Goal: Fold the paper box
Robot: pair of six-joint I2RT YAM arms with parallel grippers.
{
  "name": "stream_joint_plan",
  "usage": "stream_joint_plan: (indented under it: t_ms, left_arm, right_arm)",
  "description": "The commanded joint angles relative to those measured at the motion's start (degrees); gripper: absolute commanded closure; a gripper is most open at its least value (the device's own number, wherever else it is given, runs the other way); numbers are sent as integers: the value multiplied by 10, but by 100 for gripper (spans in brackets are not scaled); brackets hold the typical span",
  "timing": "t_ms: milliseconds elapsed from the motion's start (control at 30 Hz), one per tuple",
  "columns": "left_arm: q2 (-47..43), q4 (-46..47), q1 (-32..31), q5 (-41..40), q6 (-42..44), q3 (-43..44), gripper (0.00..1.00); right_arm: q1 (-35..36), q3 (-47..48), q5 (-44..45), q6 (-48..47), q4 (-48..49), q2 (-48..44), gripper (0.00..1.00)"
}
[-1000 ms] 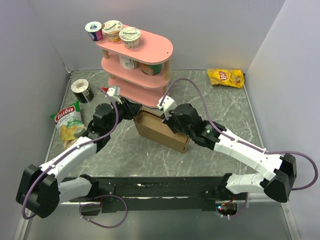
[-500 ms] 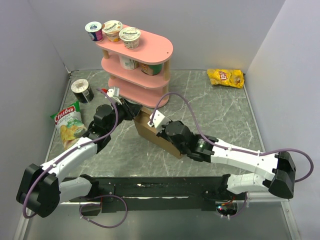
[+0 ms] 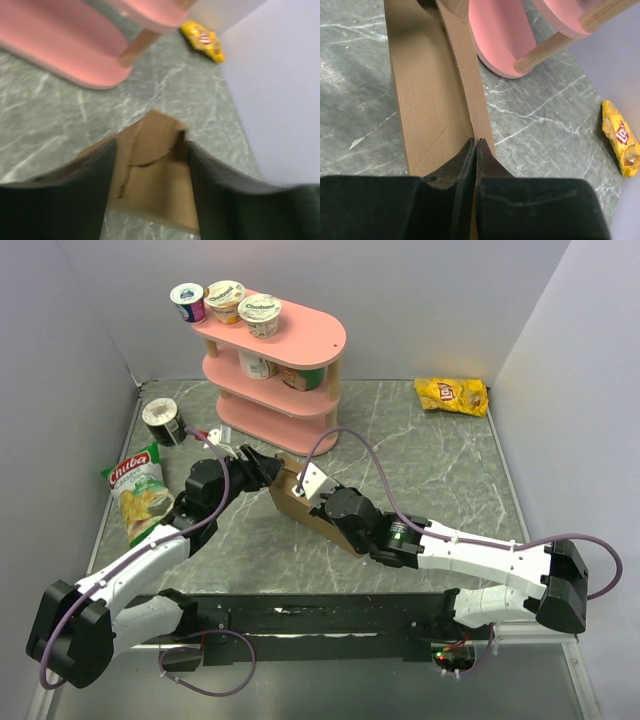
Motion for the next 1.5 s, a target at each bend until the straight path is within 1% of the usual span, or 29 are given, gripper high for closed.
stream_joint_plan:
  t_ms: [0,33,67,133,167,233,267,300,467,567,733,833,900,933,967,1067,1133,1167,1333,1433,1467]
  left_arm:
    - [27,-210,-2,-14,49,8,28]
    - [27,-220,0,-21,58,18,24]
    - [28,-228,1,-22,64,41,17]
    - [26,-242,11,-22,76,62,10]
    - [17,-249,14,-40,78,75,5]
    - [2,-250,25,-38,83,78,2]
    - [-16,-249,28,-36,83,73,1]
    - [-28,-246,31,-32,81,68,4]
    - [-112,-221,42,-4,80,9,4]
    - [-148,-203,46,14,78,-17,4]
    - [-162,-156,50,45,72,-19,4]
    - [-149,-123,53,65,107,-17,4]
    - [-124,-113,55,74,131,-7,1]
    - [-116,-107,57,76,137,4,4]
    - [-102,-85,57,78,141,10,11]
    - [-75,-56,57,92,163,33,22]
    - [-52,-64,57,93,187,61,25]
    - [-45,-68,57,94,193,69,29]
    - [-16,-52,57,113,202,91,35]
    - [1,-57,57,116,209,101,41]
    - [4,-57,57,122,210,103,46]
  right_arm:
    - [-3,1,1,43,-29,16,97]
    - [-3,0,-1,41,-28,15,97]
    - [-3,-4,0,36,-26,14,97]
    - [-4,-8,-1,32,-24,13,97]
    - [-3,-9,1,32,-24,13,97]
    - [-5,-12,1,33,-27,13,97]
    - [-5,-12,1,33,-29,13,97]
    - [-6,-12,-2,37,-30,11,97]
    - [-27,-17,-36,42,-34,-6,98]
    - [-43,-14,-64,39,-40,-12,98]
    - [-54,-20,-85,17,-27,-14,100]
    - [-68,-35,-119,13,-13,-28,100]
    - [-79,-42,-140,12,-12,-37,100]
    - [-82,-43,-146,11,-13,-41,100]
    - [-88,-44,-160,9,-14,-45,100]
    - [-95,-48,-177,8,-17,-55,100]
    - [-101,-50,-187,6,-18,-60,100]
    - [-103,-51,-187,6,-18,-61,100]
    - [-108,-56,-195,7,-17,-66,100]
    - [-111,-59,-197,7,-16,-66,100]
    - [-112,-61,-198,7,-14,-68,100]
